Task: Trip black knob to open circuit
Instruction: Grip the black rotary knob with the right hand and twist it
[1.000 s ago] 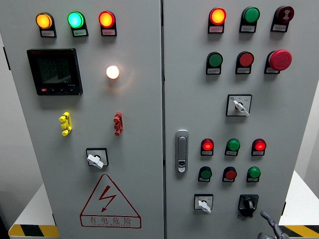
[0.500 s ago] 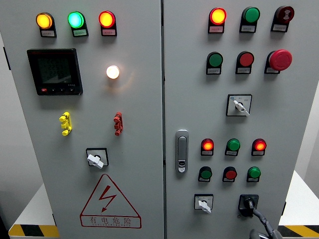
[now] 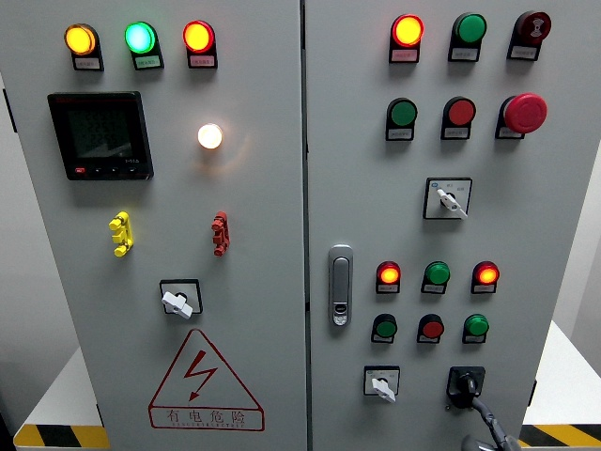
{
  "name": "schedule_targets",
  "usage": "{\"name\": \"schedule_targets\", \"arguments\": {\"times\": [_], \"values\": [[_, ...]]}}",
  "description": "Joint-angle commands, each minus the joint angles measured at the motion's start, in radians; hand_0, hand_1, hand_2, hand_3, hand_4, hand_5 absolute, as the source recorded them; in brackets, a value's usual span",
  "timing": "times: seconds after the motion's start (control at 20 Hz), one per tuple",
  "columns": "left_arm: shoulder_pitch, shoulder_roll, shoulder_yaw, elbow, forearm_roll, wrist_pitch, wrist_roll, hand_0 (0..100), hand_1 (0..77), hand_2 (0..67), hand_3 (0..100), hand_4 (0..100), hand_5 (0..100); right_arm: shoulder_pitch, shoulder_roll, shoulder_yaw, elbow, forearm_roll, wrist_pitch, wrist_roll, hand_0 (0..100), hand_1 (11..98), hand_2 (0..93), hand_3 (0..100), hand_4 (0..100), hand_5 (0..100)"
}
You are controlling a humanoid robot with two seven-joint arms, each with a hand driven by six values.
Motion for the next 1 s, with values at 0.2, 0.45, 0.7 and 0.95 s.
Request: {"name": "schedule_targets", "arguments": {"times": [0.2,0.45,0.7,0.95], "values": [[0.0,0.001,0.0,0.0,0.0,0.0,0.0,0,0.0,19.4,26,10,9,0.0,0.0001,-0.008,0.002,0.0,0.001,0.0,100,55.9,0.0,94,100,100],[0.0,0.001,0.0,0.0,0.0,0.0,0.0,0,0.0,19.4,26,10,9,0.0,0.0001,-0.02,0.006,-0.002,0.001,0.0,100,55.7,0.0,93,100,100],[0.0,0.001,0.0,0.0,0.0,0.0,0.0,0,0.0,19.4,26,10,9,0.0,0.0001,-0.028,0.008,-0.002,0.001,0.0,100,55.1,0.0,93,100,100],[0.0,0.001,0.0,0.0,0.0,0.0,0.0,0,0.0,19.4,26,10,9,0.0,0.0001,-0.031,0.009,-0.002,0.001,0.0,100,55.0,0.0,93,100,100]]}}
